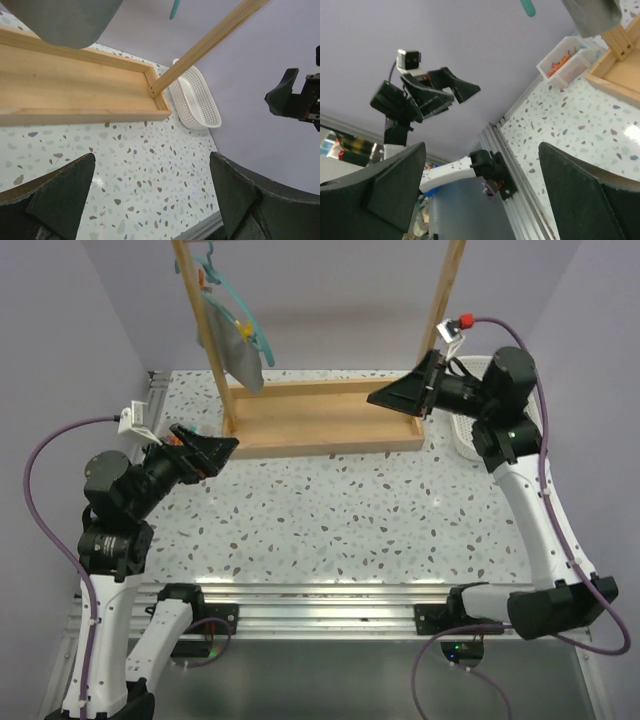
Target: Remove the underwear clipped to the hanger
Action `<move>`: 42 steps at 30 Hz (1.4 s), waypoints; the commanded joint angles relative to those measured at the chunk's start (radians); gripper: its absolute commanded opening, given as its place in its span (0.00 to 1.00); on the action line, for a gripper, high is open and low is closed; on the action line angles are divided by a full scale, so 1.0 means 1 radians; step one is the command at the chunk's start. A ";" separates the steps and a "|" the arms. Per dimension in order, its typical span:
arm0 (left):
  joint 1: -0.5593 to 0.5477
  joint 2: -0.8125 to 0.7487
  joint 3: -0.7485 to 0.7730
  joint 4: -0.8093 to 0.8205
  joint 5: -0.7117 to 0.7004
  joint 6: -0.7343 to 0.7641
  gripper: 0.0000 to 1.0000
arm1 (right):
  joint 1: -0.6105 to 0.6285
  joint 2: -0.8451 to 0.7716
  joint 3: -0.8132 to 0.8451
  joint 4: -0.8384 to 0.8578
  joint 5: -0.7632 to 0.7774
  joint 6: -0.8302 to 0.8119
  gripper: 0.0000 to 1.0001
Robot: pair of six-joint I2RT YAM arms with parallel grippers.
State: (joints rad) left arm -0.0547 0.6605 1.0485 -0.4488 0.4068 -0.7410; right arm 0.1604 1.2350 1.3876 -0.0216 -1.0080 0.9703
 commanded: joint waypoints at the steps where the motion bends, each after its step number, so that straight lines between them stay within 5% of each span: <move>1: -0.002 0.011 0.016 -0.033 0.061 0.006 1.00 | 0.130 0.122 0.298 -0.489 0.138 -0.425 0.99; 2: -0.002 0.005 0.022 -0.039 0.049 0.011 1.00 | 0.163 0.206 0.368 -0.688 0.257 -0.584 0.99; 5: -0.002 -0.021 0.041 -0.031 0.040 0.031 1.00 | 0.246 0.282 0.504 -0.794 0.414 -0.694 0.99; 11: -0.002 -0.006 0.082 -0.109 0.004 0.091 1.00 | 0.341 0.284 0.481 -0.721 0.589 -0.778 0.99; 16: -0.002 -0.015 0.091 -0.134 -0.039 0.127 1.00 | 0.494 0.389 0.625 -0.698 0.859 -0.907 0.99; 28: -0.002 -0.085 0.030 -0.172 -0.082 0.166 1.00 | 0.567 0.626 0.840 -0.380 0.882 -0.964 0.96; 42: -0.002 -0.107 0.042 -0.208 -0.111 0.166 1.00 | 0.607 0.868 1.066 -0.202 1.075 -1.002 0.73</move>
State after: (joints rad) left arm -0.0547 0.5632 1.0817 -0.6395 0.3092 -0.5995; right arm 0.7612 2.0811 2.3684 -0.3462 -0.0269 -0.0174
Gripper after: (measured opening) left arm 0.997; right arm 0.750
